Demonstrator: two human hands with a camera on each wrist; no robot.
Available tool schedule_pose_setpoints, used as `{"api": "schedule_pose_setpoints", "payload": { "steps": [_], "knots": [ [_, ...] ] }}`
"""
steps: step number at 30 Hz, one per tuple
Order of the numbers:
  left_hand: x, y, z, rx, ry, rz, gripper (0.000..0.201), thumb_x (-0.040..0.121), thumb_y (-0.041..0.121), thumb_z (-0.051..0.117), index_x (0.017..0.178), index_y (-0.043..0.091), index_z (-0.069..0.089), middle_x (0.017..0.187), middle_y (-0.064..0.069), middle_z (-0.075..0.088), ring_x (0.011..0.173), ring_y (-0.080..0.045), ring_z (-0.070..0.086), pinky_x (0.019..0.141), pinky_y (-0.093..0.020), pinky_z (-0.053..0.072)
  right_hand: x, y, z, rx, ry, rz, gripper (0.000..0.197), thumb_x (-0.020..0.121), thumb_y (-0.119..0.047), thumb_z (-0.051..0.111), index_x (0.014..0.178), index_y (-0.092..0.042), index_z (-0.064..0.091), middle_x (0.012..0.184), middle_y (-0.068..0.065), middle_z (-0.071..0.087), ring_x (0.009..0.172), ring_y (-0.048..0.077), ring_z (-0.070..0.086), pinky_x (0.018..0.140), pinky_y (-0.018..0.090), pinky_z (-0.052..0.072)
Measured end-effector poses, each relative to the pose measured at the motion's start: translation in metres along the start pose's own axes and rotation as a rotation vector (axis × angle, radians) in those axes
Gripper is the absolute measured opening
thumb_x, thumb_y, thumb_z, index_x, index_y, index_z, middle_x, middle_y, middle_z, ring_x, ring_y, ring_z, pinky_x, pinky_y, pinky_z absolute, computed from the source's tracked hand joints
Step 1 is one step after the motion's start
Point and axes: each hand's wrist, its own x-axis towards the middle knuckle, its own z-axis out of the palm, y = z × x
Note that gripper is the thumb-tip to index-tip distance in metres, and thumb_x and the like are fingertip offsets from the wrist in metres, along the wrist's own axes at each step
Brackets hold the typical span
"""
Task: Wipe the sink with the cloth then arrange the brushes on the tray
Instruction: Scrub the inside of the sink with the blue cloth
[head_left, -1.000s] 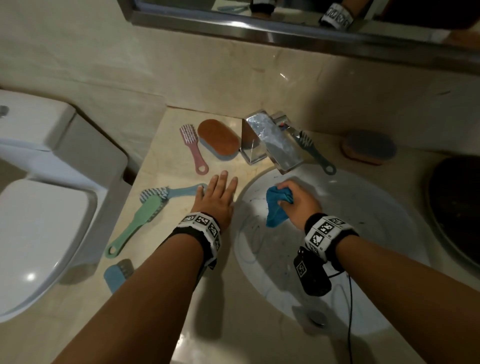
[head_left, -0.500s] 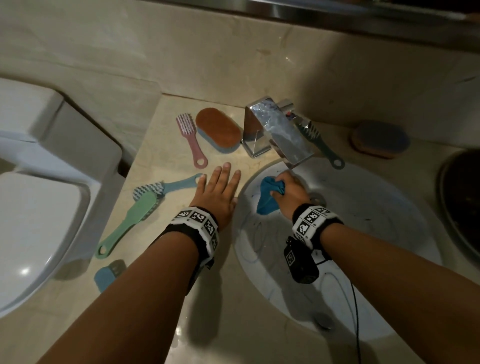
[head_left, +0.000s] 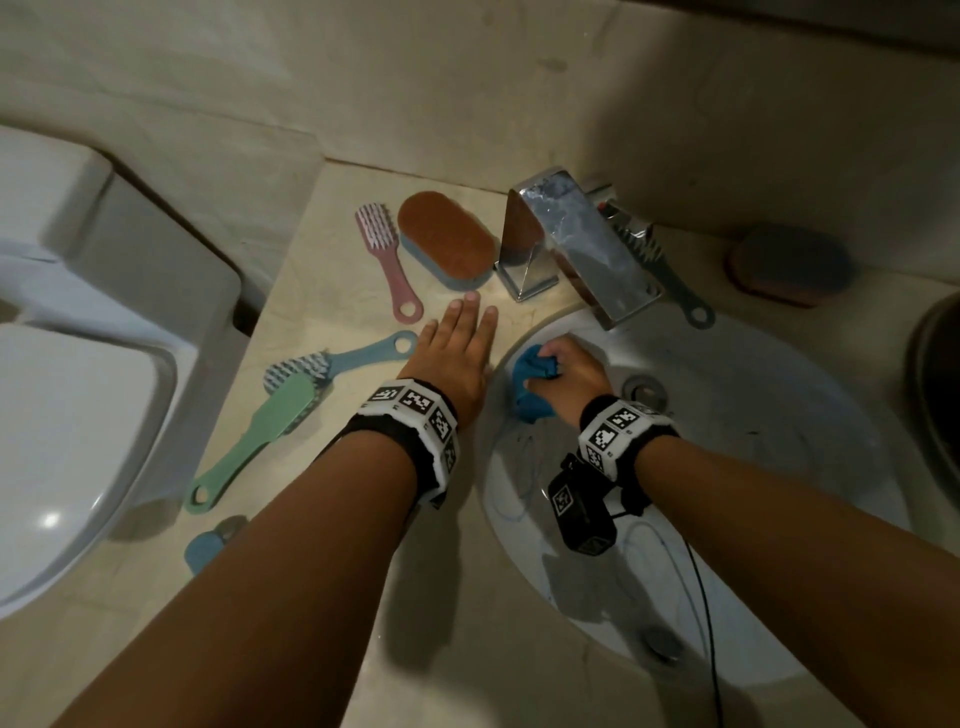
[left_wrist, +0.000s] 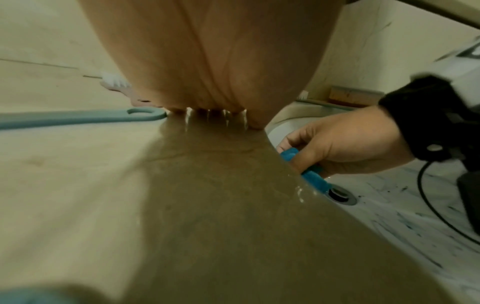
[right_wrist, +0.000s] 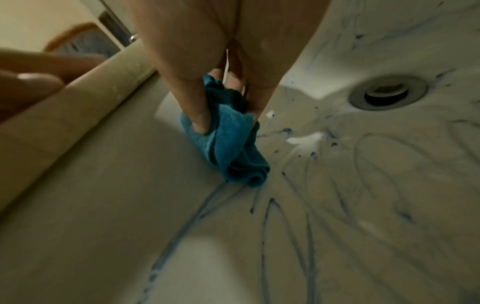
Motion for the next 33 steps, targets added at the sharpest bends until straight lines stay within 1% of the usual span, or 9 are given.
{"api": "schedule_pose_setpoints", "payload": {
  "steps": [8,11,15,20,23,26,28,30,33],
  "knots": [
    [0.002,0.0,0.007,0.023,0.018,-0.029,0.062,0.101,0.032,0.022,0.149,0.015,-0.012,0.156,-0.009,-0.019,0.146,-0.024,-0.013,0.118,-0.039,-0.004,0.017,-0.003,0.001,0.062,0.135,0.166,0.027,0.081,-0.006,0.067,0.108,-0.005,0.062,0.113,0.011,0.063,0.103,0.022,0.059,0.08,0.019,0.041],
    [0.003,0.0,0.008,0.012,0.023,-0.04,0.062,0.1,0.033,0.023,0.149,0.016,-0.012,0.156,-0.009,-0.019,0.146,-0.024,-0.013,0.118,-0.04,-0.004,0.008,0.0,0.008,0.02,0.066,0.124,0.026,0.08,-0.006,0.069,0.105,-0.007,0.066,0.11,0.008,0.066,0.097,0.017,0.058,0.084,0.02,0.043],
    [0.004,0.001,0.007,0.004,0.021,-0.041,0.063,0.1,0.033,0.024,0.149,0.016,-0.012,0.156,-0.008,-0.019,0.146,-0.024,-0.014,0.118,-0.04,-0.005,0.0,0.001,0.009,-0.015,-0.013,0.03,0.026,0.075,-0.006,0.074,0.101,-0.007,0.07,0.106,0.011,0.068,0.101,0.024,0.063,0.089,0.027,0.049],
    [0.005,0.0,0.006,0.004,0.019,-0.04,0.063,0.1,0.034,0.024,0.149,0.017,-0.012,0.157,-0.008,-0.019,0.146,-0.024,-0.013,0.118,-0.04,-0.004,0.014,-0.004,-0.001,-0.021,0.033,0.154,0.025,0.08,-0.01,0.07,0.105,-0.006,0.067,0.111,0.011,0.066,0.106,0.027,0.06,0.094,0.028,0.047],
    [0.005,0.002,0.006,0.01,0.025,-0.05,0.064,0.1,0.034,0.026,0.149,0.017,-0.011,0.157,-0.008,-0.017,0.146,-0.024,-0.012,0.118,-0.04,-0.003,0.001,0.0,0.01,-0.113,-0.102,0.045,0.022,0.075,-0.009,0.074,0.097,-0.01,0.07,0.103,0.008,0.067,0.1,0.025,0.062,0.085,0.026,0.049],
    [0.004,0.001,-0.001,0.013,0.011,-0.049,0.066,0.099,0.034,0.031,0.15,0.016,-0.006,0.158,-0.009,-0.013,0.147,-0.025,-0.007,0.118,-0.04,0.002,-0.001,0.003,0.007,-0.146,-0.158,0.007,0.026,0.074,-0.013,0.075,0.1,-0.013,0.069,0.106,0.008,0.067,0.1,0.024,0.061,0.084,0.026,0.048],
    [0.0,0.001,-0.013,-0.013,0.024,-0.014,0.066,0.097,0.031,0.039,0.15,0.013,0.005,0.159,-0.011,-0.003,0.146,-0.027,0.003,0.119,-0.04,0.01,-0.001,0.004,0.002,-0.121,-0.165,0.016,0.027,0.077,-0.014,0.073,0.103,-0.014,0.068,0.107,0.008,0.067,0.102,0.023,0.06,0.082,0.024,0.046],
    [-0.008,0.001,-0.026,-0.05,0.082,-0.001,0.061,0.094,0.026,0.043,0.148,0.012,0.018,0.158,-0.009,0.01,0.144,-0.028,0.013,0.118,-0.04,0.017,-0.003,0.003,-0.002,-0.107,-0.133,0.025,0.025,0.082,-0.014,0.067,0.107,-0.014,0.066,0.109,0.007,0.066,0.103,0.022,0.06,0.08,0.023,0.044],
    [-0.026,0.001,-0.029,-0.036,0.08,-0.071,0.066,0.09,0.019,0.051,0.148,0.022,0.018,0.157,-0.005,0.011,0.144,-0.027,0.013,0.116,-0.046,0.021,-0.002,0.002,-0.01,-0.081,-0.04,0.062,0.023,0.09,-0.015,0.056,0.112,-0.013,0.062,0.111,0.006,0.062,0.103,0.021,0.057,0.08,0.02,0.04]
  ]
}}
